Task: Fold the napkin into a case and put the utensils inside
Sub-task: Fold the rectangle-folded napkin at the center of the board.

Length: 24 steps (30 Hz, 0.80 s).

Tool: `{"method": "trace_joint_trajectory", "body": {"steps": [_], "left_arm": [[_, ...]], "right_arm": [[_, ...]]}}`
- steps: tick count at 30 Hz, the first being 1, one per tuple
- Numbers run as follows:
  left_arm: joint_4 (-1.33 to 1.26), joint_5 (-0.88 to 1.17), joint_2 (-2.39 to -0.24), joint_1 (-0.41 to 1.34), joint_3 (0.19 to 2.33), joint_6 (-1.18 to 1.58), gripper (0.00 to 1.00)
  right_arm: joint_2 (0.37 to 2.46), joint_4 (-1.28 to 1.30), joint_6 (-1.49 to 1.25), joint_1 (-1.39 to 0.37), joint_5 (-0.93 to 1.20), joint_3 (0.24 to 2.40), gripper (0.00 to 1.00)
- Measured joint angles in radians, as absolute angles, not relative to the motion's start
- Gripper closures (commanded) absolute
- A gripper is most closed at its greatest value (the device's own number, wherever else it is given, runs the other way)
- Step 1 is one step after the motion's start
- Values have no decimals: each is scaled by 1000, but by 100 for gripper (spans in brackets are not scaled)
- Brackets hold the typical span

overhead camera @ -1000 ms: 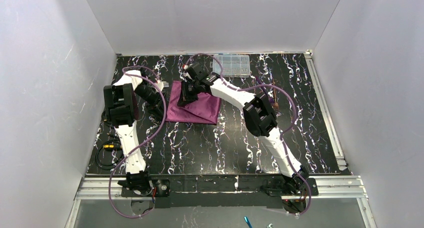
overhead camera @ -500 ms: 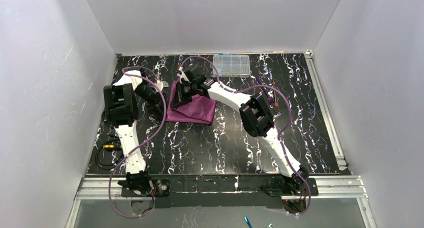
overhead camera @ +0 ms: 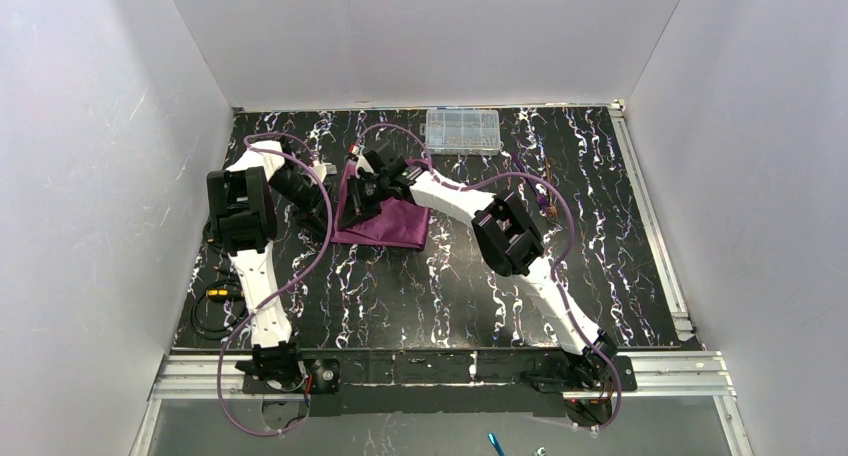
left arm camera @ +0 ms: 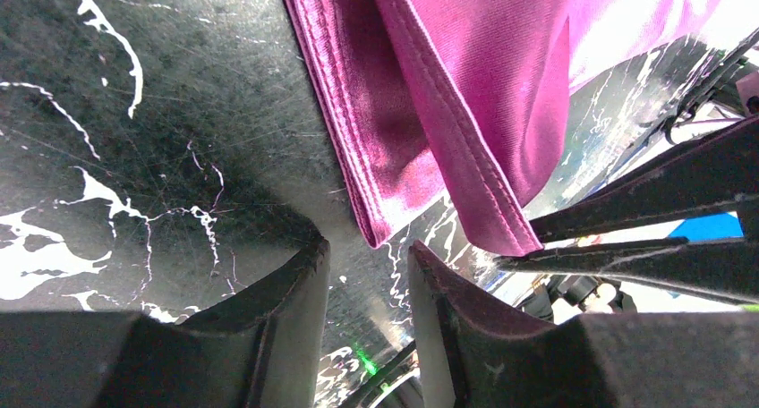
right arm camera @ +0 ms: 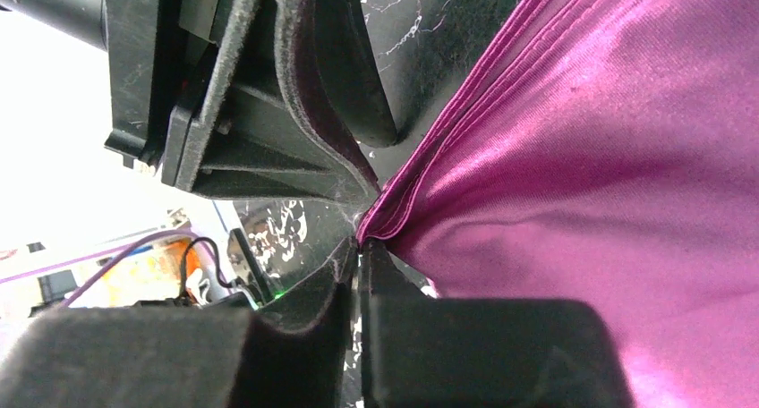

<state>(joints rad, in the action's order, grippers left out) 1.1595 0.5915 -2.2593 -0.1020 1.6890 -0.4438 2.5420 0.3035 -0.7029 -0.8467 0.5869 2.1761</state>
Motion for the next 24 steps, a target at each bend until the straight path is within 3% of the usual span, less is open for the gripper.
{"method": "trace_joint_trajectory", "body": {"steps": [7, 9, 17, 24], "left_arm": [[1161, 592, -2259, -107, 1690, -442, 61], [1168, 590, -2261, -110, 1700, -443, 60], [1194, 564, -2268, -164, 1830, -464, 57], [1237, 559, -2265, -170, 1871, -474, 49]], "right_arm": [[2543, 312, -695, -846, 591, 2177, 45], [2543, 313, -709, -844, 606, 2186, 43], [2488, 350, -698, -773, 635, 2268, 59], [2379, 494, -509, -553, 497, 2262, 80]]}}
